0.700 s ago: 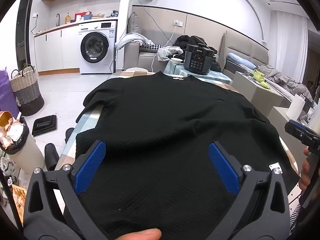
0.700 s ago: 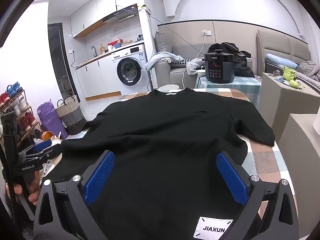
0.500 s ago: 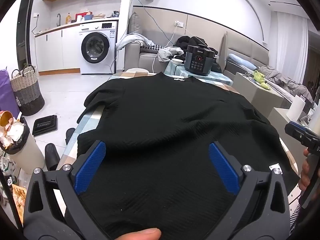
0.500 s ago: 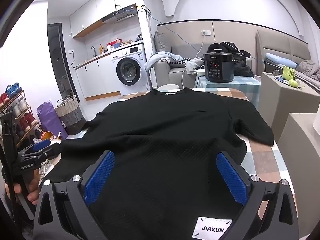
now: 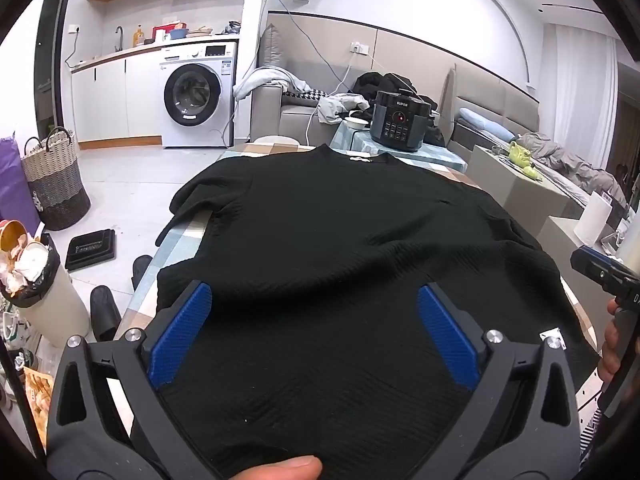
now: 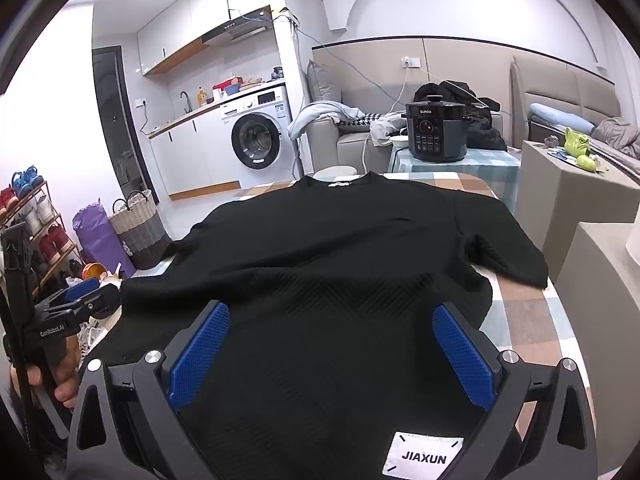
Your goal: Fold small clothes
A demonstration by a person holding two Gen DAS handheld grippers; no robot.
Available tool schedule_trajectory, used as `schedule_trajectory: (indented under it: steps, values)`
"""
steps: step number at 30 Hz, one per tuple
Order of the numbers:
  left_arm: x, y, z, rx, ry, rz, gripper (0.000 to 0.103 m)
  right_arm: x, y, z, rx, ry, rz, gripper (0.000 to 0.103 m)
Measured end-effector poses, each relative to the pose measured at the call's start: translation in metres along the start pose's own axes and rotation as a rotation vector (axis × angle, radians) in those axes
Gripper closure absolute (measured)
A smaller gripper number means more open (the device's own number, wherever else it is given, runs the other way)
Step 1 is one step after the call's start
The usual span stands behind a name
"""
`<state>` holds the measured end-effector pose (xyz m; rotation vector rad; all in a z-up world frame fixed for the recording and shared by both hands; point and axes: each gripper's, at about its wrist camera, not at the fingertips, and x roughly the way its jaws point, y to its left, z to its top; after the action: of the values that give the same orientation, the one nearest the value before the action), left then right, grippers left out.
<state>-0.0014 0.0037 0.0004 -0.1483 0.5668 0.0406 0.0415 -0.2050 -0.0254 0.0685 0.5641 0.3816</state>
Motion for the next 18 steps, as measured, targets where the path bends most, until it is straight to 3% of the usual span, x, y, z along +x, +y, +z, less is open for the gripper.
schedule_trajectory:
  steps: [18]
  values:
    - [-0.0002, 0.0013, 0.0002, -0.001, 0.000, -0.001, 0.001, 0.0018, -0.0034, -0.0019, 0.007, 0.005, -0.008, 0.000]
